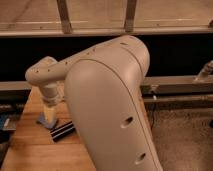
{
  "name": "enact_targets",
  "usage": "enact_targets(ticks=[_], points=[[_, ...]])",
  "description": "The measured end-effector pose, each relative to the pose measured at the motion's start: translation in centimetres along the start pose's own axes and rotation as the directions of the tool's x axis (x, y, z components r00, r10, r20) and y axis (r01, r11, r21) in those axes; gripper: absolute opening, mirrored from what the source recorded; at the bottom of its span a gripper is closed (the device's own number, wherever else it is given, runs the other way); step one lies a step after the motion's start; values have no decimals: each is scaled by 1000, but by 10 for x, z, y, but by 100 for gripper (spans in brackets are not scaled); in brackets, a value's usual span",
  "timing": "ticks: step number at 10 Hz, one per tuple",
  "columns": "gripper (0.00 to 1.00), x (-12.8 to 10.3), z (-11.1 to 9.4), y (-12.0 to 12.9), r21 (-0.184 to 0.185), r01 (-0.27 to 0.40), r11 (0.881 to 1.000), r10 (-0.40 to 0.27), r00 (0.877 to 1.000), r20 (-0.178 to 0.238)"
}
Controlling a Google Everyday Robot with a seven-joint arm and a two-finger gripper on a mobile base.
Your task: Place the eraser in the ceramic cup
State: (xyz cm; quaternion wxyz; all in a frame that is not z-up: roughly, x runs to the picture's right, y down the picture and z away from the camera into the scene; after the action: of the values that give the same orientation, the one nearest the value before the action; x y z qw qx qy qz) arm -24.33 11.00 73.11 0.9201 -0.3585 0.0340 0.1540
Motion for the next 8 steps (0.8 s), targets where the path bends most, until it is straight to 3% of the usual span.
enact_targets(ticks=[2, 6, 8], points=[[80, 1, 5, 2, -8, 13, 1000, -13, 1000, -19], [80, -11, 52, 66, -95, 115, 989, -119, 992, -32], [80, -11, 55, 69, -104, 124, 987, -128, 991, -32]])
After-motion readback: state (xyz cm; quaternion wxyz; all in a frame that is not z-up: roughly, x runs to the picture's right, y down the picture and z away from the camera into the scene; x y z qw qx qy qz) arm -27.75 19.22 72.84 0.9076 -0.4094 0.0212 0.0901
